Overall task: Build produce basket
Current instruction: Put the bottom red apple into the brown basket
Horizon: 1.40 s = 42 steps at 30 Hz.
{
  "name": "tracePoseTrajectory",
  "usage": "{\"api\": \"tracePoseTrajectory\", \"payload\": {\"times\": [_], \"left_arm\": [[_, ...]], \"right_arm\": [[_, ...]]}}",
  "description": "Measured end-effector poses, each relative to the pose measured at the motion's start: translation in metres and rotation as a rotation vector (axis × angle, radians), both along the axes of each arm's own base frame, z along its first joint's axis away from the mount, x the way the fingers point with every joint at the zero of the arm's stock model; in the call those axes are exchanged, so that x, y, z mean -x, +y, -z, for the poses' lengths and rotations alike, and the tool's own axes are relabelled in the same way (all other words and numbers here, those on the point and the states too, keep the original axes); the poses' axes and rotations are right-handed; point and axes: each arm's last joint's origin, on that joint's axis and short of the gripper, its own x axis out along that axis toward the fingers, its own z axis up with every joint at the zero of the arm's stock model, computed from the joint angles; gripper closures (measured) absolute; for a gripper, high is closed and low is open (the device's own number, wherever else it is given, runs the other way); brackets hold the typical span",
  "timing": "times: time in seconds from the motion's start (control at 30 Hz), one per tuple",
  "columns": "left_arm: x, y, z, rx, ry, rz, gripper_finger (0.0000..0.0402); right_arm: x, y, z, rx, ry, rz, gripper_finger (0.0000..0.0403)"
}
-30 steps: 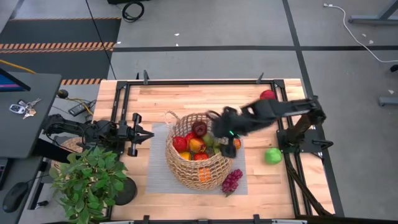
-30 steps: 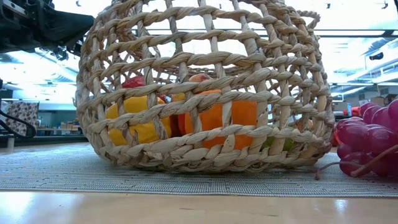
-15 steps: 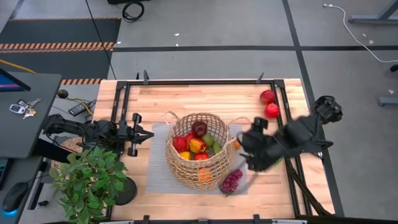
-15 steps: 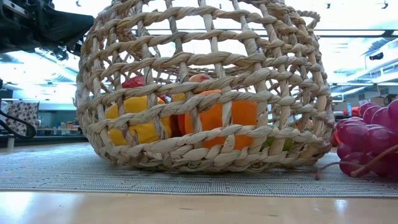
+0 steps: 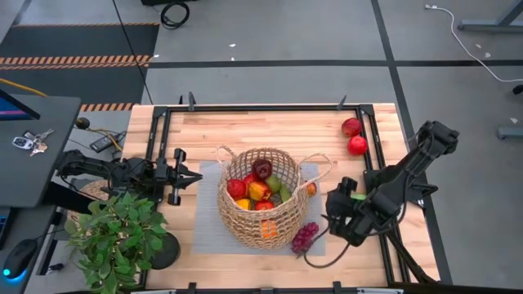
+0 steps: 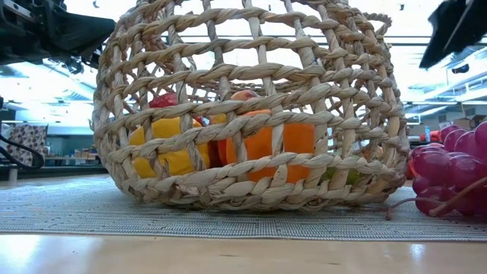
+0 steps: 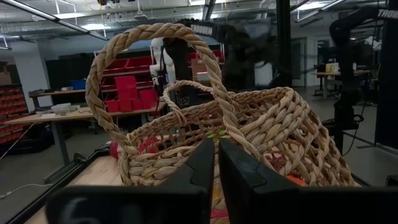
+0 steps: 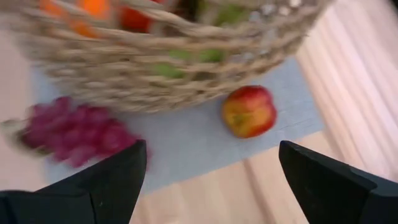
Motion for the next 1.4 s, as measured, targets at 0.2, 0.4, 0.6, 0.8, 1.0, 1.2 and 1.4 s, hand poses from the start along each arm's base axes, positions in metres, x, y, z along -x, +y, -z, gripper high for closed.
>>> {"api": "tracePoseTrajectory", "payload": {"times": [0.2,0.4,0.6,0.8,1.0,1.2,1.4], "left_arm": [[0.0,0.0,0.0,0.0,0.0,0.0,0.0369],[0.0,0.0,0.0,0.0,0.0,0.0,0.0368],[0.0,0.0,0.0,0.0,0.0,0.0,0.0373],[0.0,0.0,0.0,0.0,0.0,0.0,0.0366],[0.0,0.0,0.0,0.0,0.0,0.0,0.0371],[0.0,0.0,0.0,0.0,0.0,0.0,0.0371],[0.0,0.0,0.0,0.0,0.0,0.0,0.0366]], "right_arm": [[0.008,-0.024,0.039,0.085,-0.142,0.154,0.0035],[0.006,-0.045,0.076,0.071,-0.226,0.293,0.0035],[-0.003,-0.056,0.099,0.021,-0.345,0.317,0.0035],[-0.007,-0.063,0.11,-0.012,-0.4,0.303,0.0035],[0.0,-0.071,0.121,0.022,-0.401,0.32,0.0035],[0.007,-0.071,0.127,0.027,-0.348,0.305,0.0035],[0.016,-0.081,0.13,0.057,-0.219,0.342,0.0035]]}}
